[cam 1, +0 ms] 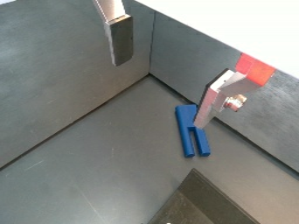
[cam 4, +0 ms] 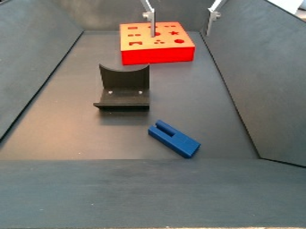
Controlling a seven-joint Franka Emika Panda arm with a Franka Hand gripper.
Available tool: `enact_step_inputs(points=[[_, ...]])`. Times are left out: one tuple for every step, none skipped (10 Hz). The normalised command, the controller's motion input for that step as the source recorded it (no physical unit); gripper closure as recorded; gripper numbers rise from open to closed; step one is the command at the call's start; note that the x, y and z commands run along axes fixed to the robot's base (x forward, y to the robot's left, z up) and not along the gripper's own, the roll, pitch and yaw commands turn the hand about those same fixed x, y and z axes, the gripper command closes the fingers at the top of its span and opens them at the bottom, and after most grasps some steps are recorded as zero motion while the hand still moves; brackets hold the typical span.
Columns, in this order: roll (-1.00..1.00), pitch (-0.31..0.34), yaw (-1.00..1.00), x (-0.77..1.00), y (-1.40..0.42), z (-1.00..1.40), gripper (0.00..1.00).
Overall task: Pick up the square-circle object. Move up. Rotate the square-circle object. Place the square-circle object on the fixture. Regrasp the square-circle object. Move to above the board. Insert the square-circle object.
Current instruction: Pick up the square-circle object.
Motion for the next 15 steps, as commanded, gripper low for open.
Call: enact_step_inputs(points=[[0.09, -0.034, 0.12, 0.00, 0.23, -0.24, 0.00], [0.00, -0.009, 0.75, 0.23, 0.18, -0.58, 0.00], [0.00, -0.076, 0.89, 0.00, 0.24, -0.97, 0.00], [0.00, -0.116, 0.96, -0.08, 0.13, -0.93, 0.00], [0.00, -0.117, 0.96, -0.08, 0.14, -0.93, 0.00], [0.00, -0.116, 0.96, -0.08, 0.13, -0.93, 0.00], [-0.07, -0.024, 0.83, -0.05, 0.30, -0.87, 0.00], [-0.22, -0.039, 0.71, 0.00, 0.25, -0.57, 0.00], [-0.26, -0.054, 0.65, 0.00, 0.27, -0.51, 0.00], [-0.27, -0.084, 0.58, 0.12, 0.27, -0.53, 0.00], [-0.25, 0.000, 0.48, 0.45, 0.15, -0.63, 0.00], [-0.27, 0.001, 0.45, 0.40, 0.14, -0.59, 0.00], [-0.28, 0.026, 0.39, 0.40, 0.21, -0.57, 0.00], [-0.27, 0.027, 0.37, 0.32, 0.32, -0.60, 0.00], [-0.26, 0.000, 0.37, 0.22, 0.41, -0.62, 0.00]])
